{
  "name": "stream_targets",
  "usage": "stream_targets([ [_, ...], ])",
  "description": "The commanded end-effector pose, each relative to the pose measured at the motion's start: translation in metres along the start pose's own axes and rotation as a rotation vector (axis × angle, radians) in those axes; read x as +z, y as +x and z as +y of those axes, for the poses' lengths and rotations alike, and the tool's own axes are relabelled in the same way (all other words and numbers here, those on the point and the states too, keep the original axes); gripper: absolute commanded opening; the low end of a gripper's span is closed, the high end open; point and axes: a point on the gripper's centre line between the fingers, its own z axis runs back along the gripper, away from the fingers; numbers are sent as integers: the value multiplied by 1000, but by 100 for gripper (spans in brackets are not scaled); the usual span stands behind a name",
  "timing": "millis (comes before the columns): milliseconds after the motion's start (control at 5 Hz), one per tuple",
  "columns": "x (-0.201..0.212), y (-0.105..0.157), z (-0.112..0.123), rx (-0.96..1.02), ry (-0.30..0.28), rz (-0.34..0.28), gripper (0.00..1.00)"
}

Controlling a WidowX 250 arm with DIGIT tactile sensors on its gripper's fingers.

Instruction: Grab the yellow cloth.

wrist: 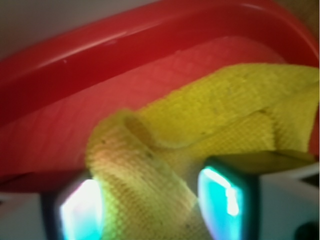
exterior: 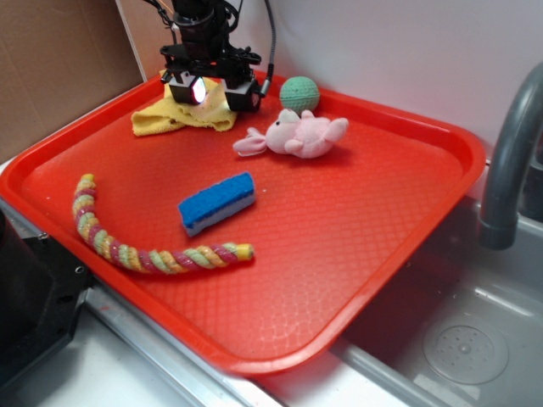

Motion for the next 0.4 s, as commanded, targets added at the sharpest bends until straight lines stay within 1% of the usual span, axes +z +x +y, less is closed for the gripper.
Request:
stream_targets([
  [0, 17, 12, 4, 17, 22, -23, 0],
  [200, 17, 12, 5, 15, 24, -25, 0],
])
